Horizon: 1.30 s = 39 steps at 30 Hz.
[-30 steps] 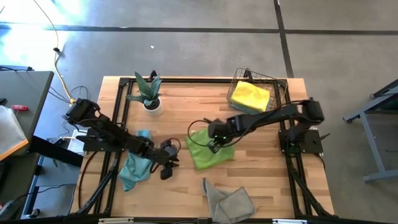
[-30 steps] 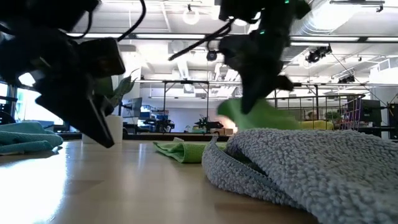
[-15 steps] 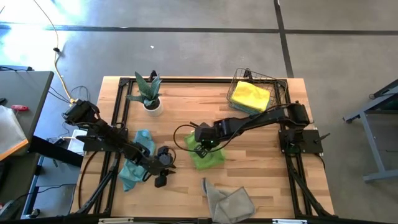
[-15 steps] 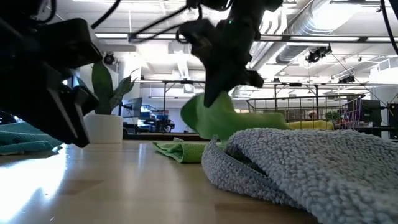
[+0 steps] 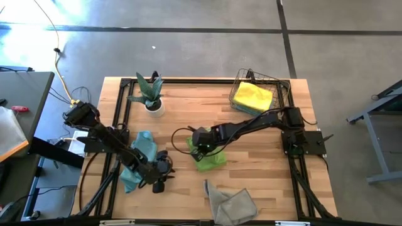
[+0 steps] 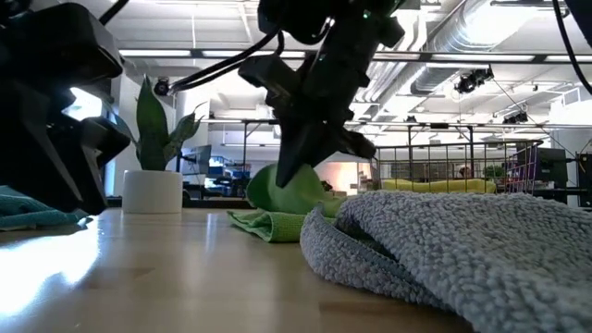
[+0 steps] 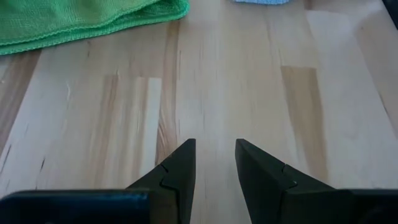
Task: Fold microfiber towels
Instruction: Fold the green towel
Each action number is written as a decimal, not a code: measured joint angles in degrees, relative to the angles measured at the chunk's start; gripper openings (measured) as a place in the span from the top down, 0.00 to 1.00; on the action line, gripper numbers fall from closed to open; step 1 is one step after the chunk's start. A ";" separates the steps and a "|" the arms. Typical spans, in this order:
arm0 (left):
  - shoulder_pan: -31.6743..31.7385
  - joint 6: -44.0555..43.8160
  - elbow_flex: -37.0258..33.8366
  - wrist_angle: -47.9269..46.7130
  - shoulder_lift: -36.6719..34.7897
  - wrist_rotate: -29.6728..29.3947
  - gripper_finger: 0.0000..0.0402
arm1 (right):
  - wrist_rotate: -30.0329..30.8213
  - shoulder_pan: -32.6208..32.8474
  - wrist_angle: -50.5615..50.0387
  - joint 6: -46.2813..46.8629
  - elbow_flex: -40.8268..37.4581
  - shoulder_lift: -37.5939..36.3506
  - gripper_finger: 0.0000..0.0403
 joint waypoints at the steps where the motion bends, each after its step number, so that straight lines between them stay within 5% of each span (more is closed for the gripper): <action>1: -0.29 0.00 0.00 -0.07 0.00 -0.37 0.74 | -0.08 0.00 0.46 -0.10 0.00 0.12 0.98; 16: -1.30 -1.31 0.00 -0.32 -0.02 -3.11 0.74 | -7.65 -1.98 -1.67 -5.75 0.02 -2.02 0.55; 27: 0.02 -1.33 0.02 0.82 -0.07 -11.42 0.74 | 18.91 -0.21 -24.05 -9.73 -1.17 -5.43 0.61; 39: 4.08 -1.31 0.07 3.09 -0.07 -11.35 0.74 | 14.63 2.78 -10.96 -12.87 -7.28 -5.33 0.64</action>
